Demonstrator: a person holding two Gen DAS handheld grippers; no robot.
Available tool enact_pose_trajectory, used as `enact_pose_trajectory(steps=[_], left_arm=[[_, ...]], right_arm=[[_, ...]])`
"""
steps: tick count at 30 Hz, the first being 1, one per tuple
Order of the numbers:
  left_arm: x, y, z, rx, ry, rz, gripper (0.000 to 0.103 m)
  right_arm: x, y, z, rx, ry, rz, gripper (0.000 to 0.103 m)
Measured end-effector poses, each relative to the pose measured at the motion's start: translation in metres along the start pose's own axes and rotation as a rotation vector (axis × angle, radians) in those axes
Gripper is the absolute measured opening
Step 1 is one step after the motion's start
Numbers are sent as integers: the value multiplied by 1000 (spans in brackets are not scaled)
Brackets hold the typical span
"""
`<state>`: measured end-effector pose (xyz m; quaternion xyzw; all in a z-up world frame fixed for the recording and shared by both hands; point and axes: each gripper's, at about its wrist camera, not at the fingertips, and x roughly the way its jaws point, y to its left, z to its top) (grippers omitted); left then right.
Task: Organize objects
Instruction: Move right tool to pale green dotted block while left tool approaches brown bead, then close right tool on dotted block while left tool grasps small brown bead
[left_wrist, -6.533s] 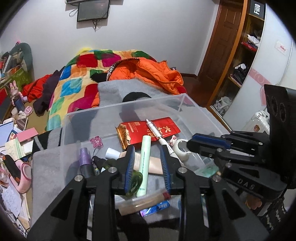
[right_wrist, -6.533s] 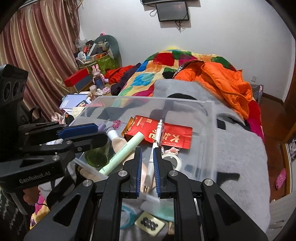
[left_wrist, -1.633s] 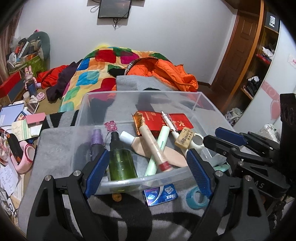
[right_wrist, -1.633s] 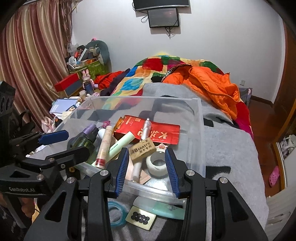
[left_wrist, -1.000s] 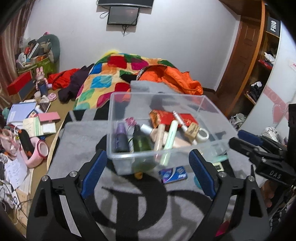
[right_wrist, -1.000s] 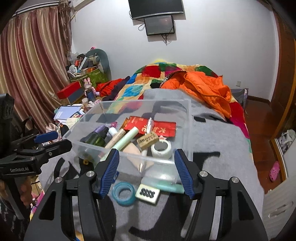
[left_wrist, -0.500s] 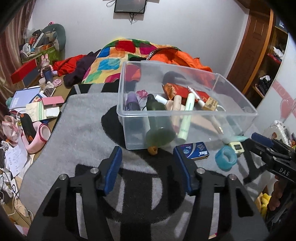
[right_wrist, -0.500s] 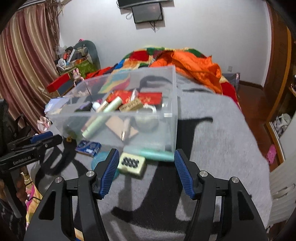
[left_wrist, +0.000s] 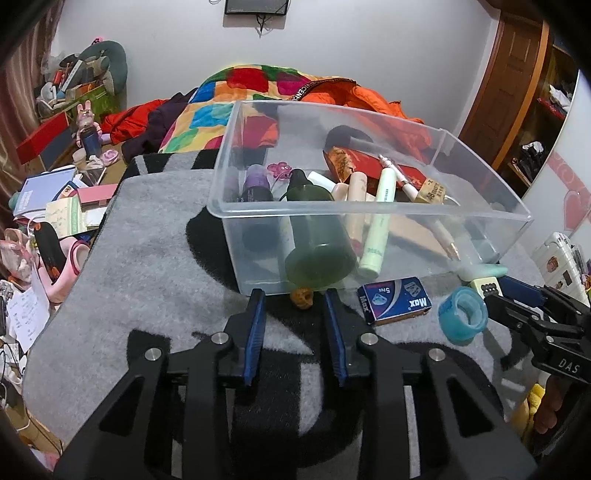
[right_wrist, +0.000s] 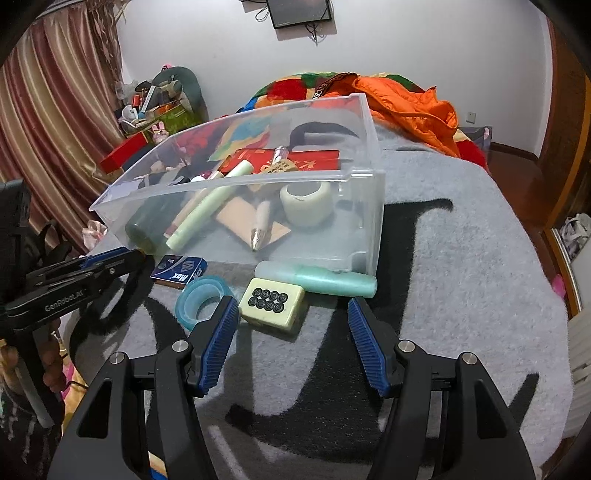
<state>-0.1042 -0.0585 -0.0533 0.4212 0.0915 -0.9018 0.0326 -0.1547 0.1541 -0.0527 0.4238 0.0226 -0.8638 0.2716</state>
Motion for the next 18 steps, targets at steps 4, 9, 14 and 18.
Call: enact_pose_trajectory(steps=[4, 9, 14, 18], left_arm=[[1, -1, -1, -8, -7, 4, 29], [4, -5, -2, -2, -20, 32, 27], [4, -8, -7, 17, -41, 54, 12], [3, -10, -8, 21, -47, 45, 12]], right_arm=[[1, 5, -3, -30, 10, -5, 58], [3, 12, -4, -43, 9, -26, 58], [5, 18, -3, -56, -1, -53, 45], [5, 18, -3, -52, -6, -56, 36]])
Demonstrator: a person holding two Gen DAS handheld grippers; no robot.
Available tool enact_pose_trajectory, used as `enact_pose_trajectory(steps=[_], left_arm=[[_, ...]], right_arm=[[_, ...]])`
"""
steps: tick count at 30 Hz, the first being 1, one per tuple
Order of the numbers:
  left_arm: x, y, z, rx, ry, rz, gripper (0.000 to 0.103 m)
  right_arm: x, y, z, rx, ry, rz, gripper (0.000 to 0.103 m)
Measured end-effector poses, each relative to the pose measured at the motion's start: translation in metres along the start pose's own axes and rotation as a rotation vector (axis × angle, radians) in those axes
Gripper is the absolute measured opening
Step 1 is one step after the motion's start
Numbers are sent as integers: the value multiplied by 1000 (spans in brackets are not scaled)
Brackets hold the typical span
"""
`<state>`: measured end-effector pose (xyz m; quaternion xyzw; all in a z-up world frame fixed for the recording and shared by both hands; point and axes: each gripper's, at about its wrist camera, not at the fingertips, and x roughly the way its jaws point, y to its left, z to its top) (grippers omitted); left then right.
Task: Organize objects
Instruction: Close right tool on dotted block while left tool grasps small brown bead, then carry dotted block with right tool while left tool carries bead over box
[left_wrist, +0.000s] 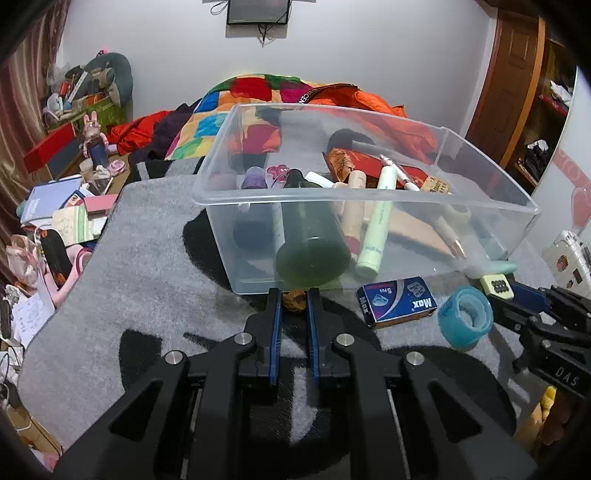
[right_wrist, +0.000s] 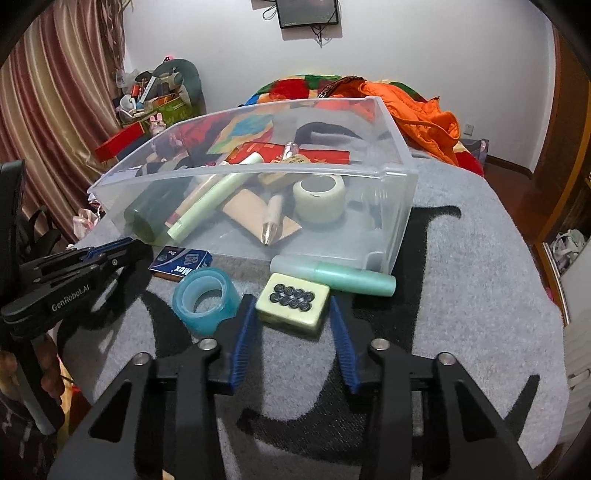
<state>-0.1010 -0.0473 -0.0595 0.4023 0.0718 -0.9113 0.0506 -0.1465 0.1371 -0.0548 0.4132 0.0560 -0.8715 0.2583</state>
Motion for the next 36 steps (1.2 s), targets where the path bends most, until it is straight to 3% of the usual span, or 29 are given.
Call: enact_pose_trajectory(steps=[15, 26, 36], left_arm=[[-41, -2, -14, 7, -39, -56, 12], [-67, -12, 7, 15, -128, -85, 12], [-77, -8, 33, 6, -190, -83, 12]], right_arm=[[-24, 1, -1, 23, -53, 32, 34], [-55, 22, 13, -33, -147, 69, 34], [-68, 14, 39, -53, -217, 48, 34]])
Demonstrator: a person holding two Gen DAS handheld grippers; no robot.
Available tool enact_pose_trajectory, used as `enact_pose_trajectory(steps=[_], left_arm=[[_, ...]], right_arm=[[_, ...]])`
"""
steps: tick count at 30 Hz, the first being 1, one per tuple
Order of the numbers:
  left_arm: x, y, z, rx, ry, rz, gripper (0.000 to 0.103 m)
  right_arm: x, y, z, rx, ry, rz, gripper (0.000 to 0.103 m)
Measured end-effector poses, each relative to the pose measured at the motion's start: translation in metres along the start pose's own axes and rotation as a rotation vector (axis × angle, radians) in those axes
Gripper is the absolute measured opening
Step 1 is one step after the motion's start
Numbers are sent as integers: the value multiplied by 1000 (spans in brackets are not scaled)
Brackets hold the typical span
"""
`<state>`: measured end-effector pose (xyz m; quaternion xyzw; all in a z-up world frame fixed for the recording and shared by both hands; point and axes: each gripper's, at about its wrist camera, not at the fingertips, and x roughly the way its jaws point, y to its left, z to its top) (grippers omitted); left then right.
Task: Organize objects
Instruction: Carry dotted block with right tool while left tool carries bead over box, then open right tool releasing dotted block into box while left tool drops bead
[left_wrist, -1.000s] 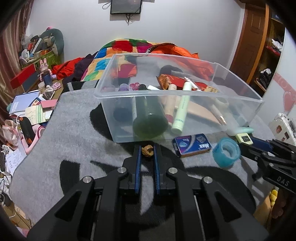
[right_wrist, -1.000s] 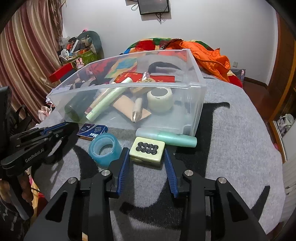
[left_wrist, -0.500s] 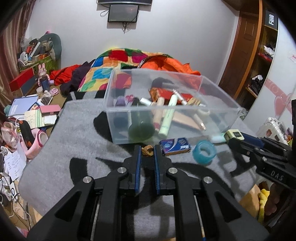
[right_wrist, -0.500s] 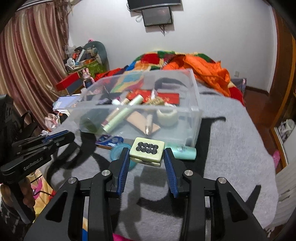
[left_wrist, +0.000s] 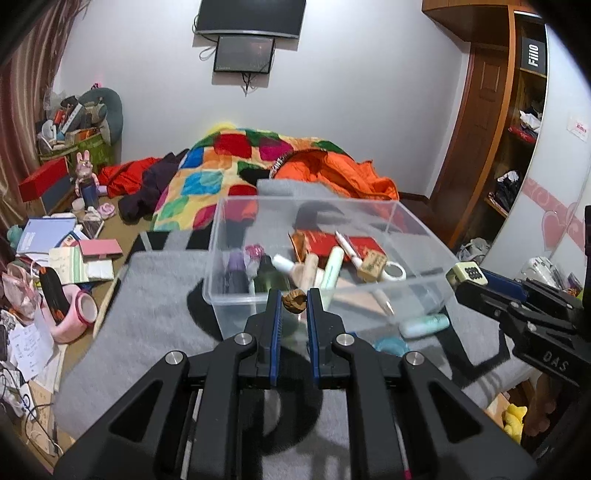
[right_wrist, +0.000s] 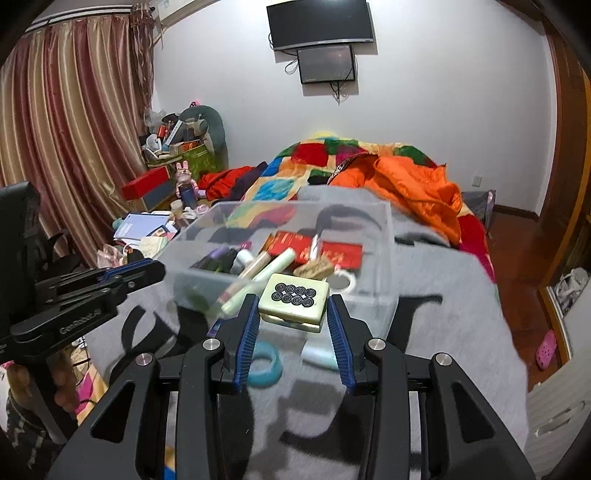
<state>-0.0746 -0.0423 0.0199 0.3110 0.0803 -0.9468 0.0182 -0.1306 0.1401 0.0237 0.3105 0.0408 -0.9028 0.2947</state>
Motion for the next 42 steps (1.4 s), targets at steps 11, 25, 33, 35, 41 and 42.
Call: enact_pose_trajectory(steps=[11, 25, 33, 35, 41, 42], left_arm=[[25, 16, 17, -29, 21, 35, 12], [60, 12, 20, 15, 68, 28, 12], [65, 11, 21, 16, 79, 19, 12], [66, 9, 21, 15, 82, 15, 12], [58, 5, 19, 24, 78, 26, 25], [56, 4, 19, 26, 77, 30, 26]], right_arm=[[25, -12, 26, -10, 12, -11, 34], [74, -6, 28, -4, 106, 23, 34], [83, -2, 27, -11, 104, 34, 35], [82, -1, 27, -21, 100, 30, 35], [73, -2, 27, -24, 91, 39, 38], [71, -2, 26, -24, 88, 38, 41]])
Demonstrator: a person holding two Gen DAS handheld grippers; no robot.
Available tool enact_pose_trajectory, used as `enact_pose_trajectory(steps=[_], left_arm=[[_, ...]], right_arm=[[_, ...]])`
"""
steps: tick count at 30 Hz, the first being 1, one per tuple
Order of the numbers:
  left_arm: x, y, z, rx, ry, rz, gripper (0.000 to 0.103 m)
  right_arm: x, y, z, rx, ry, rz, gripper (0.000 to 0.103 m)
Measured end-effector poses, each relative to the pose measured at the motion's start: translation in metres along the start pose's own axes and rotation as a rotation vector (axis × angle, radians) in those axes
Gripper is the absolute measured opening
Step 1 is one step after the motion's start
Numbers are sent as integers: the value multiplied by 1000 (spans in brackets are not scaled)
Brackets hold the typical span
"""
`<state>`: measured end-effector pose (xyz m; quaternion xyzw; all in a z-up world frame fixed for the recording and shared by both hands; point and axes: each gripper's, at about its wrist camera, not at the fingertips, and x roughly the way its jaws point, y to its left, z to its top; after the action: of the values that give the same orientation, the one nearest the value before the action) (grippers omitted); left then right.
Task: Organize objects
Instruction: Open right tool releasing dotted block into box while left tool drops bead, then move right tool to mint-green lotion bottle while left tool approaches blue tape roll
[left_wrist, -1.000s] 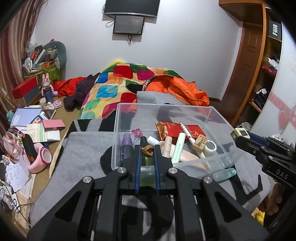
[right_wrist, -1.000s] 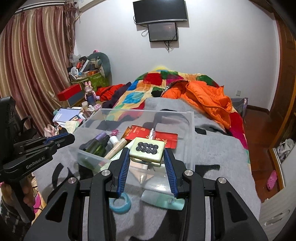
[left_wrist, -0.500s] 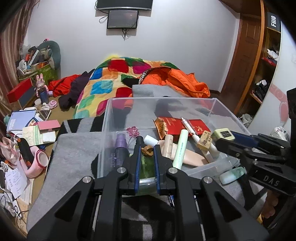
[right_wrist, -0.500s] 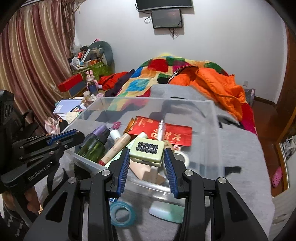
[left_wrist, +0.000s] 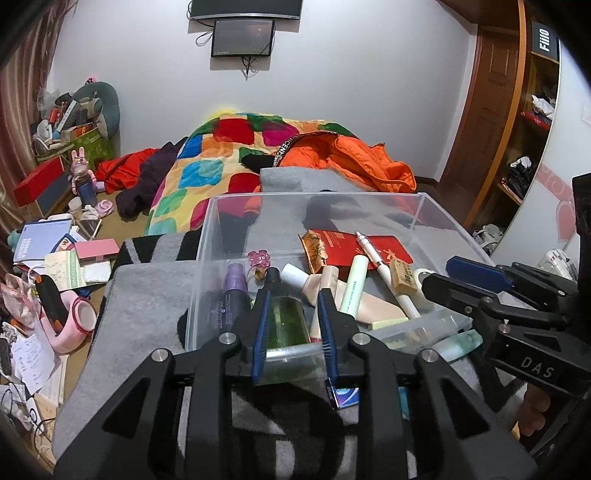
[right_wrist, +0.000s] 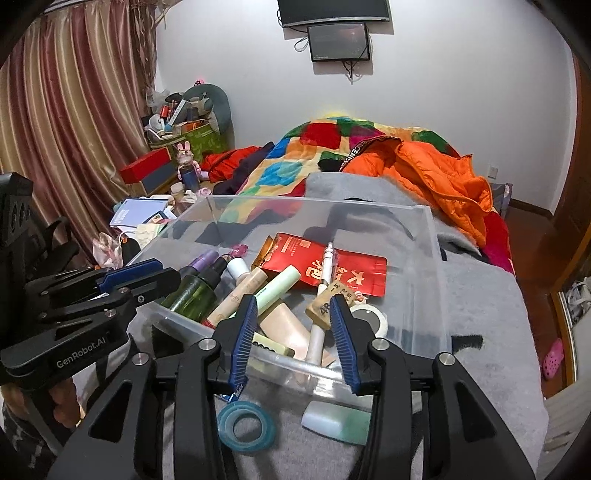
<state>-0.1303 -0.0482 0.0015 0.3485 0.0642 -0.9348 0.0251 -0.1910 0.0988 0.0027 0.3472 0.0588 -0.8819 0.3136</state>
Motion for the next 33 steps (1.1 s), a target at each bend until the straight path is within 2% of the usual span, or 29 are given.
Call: enact_pose_trajectory(steps=[9, 16, 20, 25, 33], left_arm=[[-21, -4, -5, -15, -16, 9, 44], [-38, -14, -13, -13, -30, 10, 66], [-39, -26, -20, 7, -24, 6, 70], [-31, -39, -30, 14, 18, -29, 70], [-16, -57, -50, 30, 84, -69, 70]], right_arm=[[-31, -4, -6, 3, -48, -13, 55], [-56, -18, -17, 15, -96, -56, 56], [-58, -34, -29, 47, -68, -72, 56], [-54, -48, -48, 73, -21, -101, 56], [-45, -59, -66, 102, 37, -98, 56]])
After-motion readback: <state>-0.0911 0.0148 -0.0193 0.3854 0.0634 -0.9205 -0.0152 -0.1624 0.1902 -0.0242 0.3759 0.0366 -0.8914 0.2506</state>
